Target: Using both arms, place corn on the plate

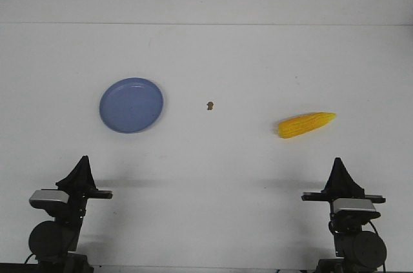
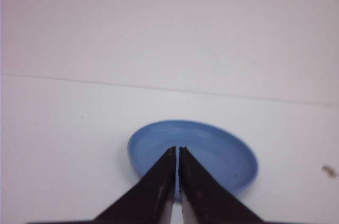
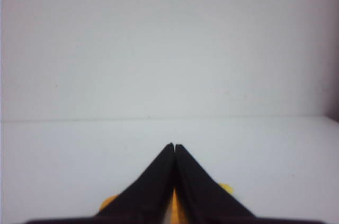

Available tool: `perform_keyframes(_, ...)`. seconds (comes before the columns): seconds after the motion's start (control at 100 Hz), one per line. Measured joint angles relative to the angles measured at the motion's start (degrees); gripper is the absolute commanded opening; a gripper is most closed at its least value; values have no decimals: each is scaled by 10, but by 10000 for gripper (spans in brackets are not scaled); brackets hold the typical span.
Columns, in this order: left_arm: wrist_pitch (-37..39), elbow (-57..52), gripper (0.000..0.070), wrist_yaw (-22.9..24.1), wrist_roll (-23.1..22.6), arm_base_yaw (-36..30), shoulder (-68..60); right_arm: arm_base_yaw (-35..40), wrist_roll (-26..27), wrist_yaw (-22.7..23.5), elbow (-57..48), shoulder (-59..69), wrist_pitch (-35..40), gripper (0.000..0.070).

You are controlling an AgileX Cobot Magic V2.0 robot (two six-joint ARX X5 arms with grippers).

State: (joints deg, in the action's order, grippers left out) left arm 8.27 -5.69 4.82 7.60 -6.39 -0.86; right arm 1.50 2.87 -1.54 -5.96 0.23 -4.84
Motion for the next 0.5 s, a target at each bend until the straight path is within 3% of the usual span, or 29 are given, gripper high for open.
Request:
perform_keyframes(0.22,-111,-130,16,0,35,0,-77,0,6,-1,-164,63,163,0)
perform_keyframes(0.5,-292,-369,16,0,24,0,-259,0,-7,0,-396,251,419,0)
